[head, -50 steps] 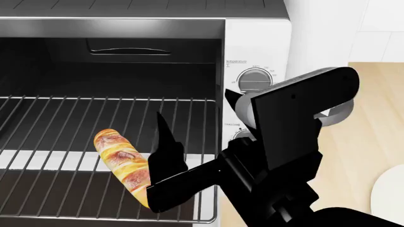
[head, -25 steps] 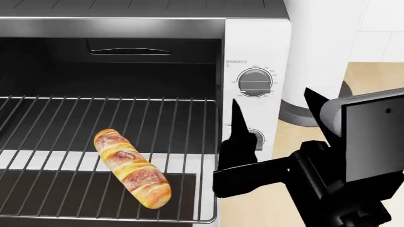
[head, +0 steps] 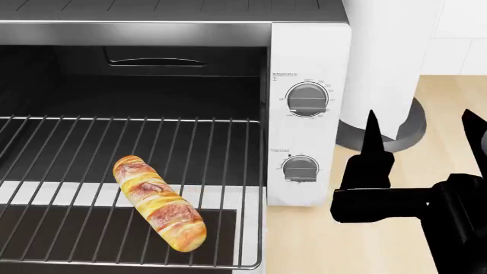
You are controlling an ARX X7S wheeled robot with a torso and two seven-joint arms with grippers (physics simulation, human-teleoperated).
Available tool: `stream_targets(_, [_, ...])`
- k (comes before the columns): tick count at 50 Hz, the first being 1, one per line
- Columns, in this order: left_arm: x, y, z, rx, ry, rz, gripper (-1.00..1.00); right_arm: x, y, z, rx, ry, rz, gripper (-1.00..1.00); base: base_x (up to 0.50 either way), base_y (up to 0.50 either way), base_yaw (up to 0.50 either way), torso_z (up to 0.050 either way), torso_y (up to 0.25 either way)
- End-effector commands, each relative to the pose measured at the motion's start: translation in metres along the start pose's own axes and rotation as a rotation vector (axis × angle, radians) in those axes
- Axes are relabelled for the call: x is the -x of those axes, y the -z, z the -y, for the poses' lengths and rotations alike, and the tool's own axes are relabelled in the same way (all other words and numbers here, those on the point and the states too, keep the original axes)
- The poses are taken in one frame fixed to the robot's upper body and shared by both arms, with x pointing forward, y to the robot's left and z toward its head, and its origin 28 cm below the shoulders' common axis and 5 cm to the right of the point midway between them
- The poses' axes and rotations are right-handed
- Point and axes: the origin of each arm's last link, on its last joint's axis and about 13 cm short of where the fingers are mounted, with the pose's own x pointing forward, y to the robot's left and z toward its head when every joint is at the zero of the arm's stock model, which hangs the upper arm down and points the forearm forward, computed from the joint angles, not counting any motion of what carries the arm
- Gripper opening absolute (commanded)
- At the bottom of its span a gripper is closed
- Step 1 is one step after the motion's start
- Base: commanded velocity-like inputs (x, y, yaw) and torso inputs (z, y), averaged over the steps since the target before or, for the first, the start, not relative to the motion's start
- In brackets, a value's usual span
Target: Place the baguette on the rack of the toaster oven.
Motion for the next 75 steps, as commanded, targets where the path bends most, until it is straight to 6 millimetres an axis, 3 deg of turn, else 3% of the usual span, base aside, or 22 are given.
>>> stream_targets(1, [0.000,-0.004,0.000,0.001,0.000,0.003,1.00,0.000,-0.001,0.007,0.016,0.041,0.003,1.00,0.00,0.00,0.00,0.000,0.000])
stream_targets(25, [-0.006,-0.032,-0.001,-0.019,-0.001,0.078,1.00,-0.017,-0.036,0.008,0.081,0.044,0.119,1.00,0.00,0.00,0.00,0.000,0.000])
stream_targets(38, [-0.027,-0.061,0.003,-0.064,0.046,0.139,1.00,-0.030,-0.060,0.008,0.113,0.024,0.136,1.00,0.00,0.00,0.00,0.000,0.000])
stream_targets(47, [-0.029,-0.066,0.002,-0.056,0.044,0.150,1.00,-0.033,-0.076,0.010,0.106,0.036,0.164,1.00,0.00,0.00,0.00,0.000,0.000])
stream_targets(59, [-0.029,-0.080,-0.002,-0.062,0.030,0.185,1.00,-0.040,-0.088,0.009,0.106,0.037,0.190,1.00,0.00,0.00,0.00,0.000,0.000])
stream_targets(75, [-0.045,-0.098,-0.007,-0.041,0.025,0.209,1.00,-0.043,-0.098,0.007,0.112,0.028,0.205,1.00,0.00,0.00,0.00,0.000,0.000])
